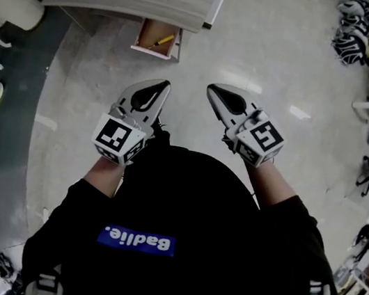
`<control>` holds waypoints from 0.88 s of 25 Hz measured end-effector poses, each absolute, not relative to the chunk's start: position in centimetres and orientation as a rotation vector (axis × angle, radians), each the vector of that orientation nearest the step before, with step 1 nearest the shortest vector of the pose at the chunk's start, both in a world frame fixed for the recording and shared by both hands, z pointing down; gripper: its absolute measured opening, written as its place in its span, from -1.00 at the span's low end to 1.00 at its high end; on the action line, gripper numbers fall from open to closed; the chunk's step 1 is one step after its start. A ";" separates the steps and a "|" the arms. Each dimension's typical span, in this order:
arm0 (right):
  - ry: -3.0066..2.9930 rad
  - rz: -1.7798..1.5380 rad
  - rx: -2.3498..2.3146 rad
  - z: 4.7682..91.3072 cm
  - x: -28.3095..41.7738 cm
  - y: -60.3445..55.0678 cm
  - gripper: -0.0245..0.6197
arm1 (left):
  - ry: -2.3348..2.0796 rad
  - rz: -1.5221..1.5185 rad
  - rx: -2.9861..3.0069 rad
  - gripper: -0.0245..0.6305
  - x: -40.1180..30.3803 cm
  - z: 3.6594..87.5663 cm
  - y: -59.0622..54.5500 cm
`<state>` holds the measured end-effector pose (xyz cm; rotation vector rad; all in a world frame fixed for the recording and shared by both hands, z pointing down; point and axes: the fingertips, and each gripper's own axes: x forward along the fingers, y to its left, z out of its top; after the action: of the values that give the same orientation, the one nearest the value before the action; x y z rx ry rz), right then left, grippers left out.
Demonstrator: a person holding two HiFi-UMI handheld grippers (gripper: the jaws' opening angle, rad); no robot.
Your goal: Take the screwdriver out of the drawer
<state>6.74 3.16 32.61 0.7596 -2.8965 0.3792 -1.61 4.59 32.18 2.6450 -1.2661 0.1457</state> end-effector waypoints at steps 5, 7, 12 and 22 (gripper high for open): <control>-2.858 0.408 0.835 33.0 3.6 -0.8 -0.83 | -1.202 0.186 2.660 -0.92 -5.4 32.7 0.3; -2.834 0.424 0.861 33.3 2.6 -2.2 -0.83 | -1.168 0.195 2.671 -0.92 -6.5 32.7 -1.5; -2.800 0.437 0.901 33.7 -0.3 -5.4 -0.83 | -1.099 0.202 2.699 -0.92 -9.1 33.9 -5.2; -2.793 0.443 0.974 33.5 -2.8 -9.7 -0.83 | -1.038 0.285 2.679 -0.92 -11.3 36.1 -9.4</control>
<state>-2.85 -9.69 33.46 0.9744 -2.7931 0.4430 -11.30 -9.39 36.14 2.6793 -1.0378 0.2846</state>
